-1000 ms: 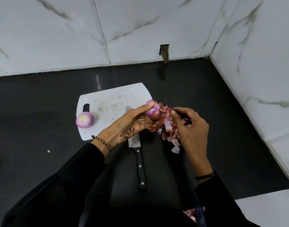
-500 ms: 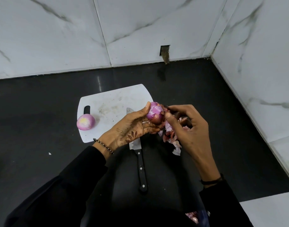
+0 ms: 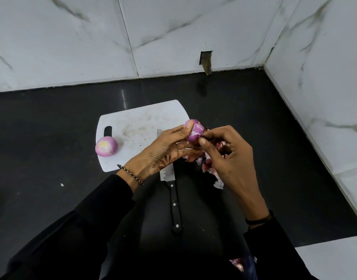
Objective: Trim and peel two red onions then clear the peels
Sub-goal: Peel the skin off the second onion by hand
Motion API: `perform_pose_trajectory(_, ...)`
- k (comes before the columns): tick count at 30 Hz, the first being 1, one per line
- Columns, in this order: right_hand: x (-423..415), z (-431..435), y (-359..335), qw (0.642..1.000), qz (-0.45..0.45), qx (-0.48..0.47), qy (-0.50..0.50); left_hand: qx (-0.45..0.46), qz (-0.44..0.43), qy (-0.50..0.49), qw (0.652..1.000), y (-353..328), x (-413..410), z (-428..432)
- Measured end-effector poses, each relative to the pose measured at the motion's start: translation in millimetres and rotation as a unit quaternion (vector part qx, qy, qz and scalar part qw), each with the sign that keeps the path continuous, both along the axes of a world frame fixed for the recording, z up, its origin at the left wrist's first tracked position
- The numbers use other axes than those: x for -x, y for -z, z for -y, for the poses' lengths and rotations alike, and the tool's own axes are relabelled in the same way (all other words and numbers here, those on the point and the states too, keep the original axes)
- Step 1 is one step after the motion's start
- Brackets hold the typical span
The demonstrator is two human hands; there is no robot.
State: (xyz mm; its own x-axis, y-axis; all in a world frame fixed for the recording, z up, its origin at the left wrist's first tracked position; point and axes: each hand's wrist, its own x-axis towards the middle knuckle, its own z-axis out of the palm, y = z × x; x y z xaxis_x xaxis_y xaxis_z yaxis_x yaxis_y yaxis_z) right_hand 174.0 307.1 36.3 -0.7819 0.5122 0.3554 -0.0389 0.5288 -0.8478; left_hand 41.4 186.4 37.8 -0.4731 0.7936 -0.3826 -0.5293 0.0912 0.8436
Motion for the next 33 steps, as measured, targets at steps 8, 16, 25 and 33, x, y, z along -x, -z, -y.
perform_pose_trajectory(8,0,-1,6,0.998,0.008,-0.049,-0.029,0.069,-0.006,-0.022,0.997,-7,-9,-7)
perform_pose_trajectory(16,-5,3,14,0.998,0.008,0.035,-0.049,0.073,0.008,-0.042,0.996,-8,-7,-12)
perform_pose_trajectory(25,-5,6,8,0.986,0.022,0.159,-0.030,0.084,0.062,-0.059,0.993,-3,-12,-18)
perform_pose_trajectory(33,-8,3,14,0.962,-0.012,0.270,0.029,0.120,0.069,-0.048,0.989,-2,-5,-15)
